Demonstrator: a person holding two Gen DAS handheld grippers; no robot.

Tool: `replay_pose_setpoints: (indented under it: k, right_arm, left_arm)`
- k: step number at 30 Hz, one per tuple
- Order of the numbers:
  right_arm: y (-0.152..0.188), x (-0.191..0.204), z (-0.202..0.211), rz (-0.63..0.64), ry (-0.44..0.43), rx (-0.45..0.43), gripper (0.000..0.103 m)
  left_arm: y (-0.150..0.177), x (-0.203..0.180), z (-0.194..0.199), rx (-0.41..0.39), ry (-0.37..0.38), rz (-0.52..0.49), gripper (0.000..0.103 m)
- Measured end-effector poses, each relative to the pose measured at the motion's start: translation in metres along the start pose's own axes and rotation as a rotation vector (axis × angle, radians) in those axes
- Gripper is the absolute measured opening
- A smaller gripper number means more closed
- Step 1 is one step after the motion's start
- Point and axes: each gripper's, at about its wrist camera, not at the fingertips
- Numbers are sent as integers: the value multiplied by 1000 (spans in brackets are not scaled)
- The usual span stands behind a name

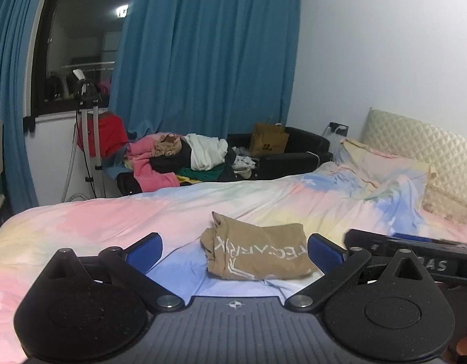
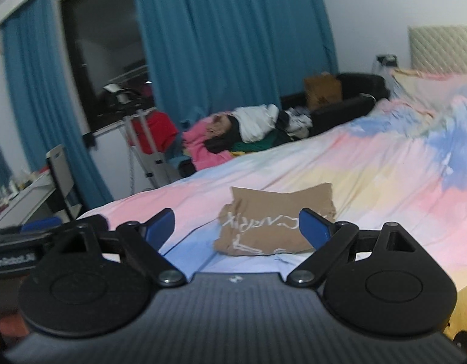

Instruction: Fold clothes

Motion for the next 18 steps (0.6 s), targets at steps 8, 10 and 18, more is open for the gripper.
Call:
replay_pose_setpoints:
  k: [8,10,18]
  right_arm:
    - [38,16,-2,54,21,-59,90]
    - [47,19,-7,64,25,-66,90]
    - [82,24,-32,80,71,-119,90]
  left_arm:
    - [38,11,26,-50,-33,-1,103]
    - [49,17,27,-59,-54,4,103]
    - [77,39,21,-87,-59,19,103]
Point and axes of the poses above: each gripper's, at about its wrist camera, not at the fingertips, and z roughly against the way its jaws point, x to its left, y to its underside, and after that the axes turned 8 degrees about x, right-handed
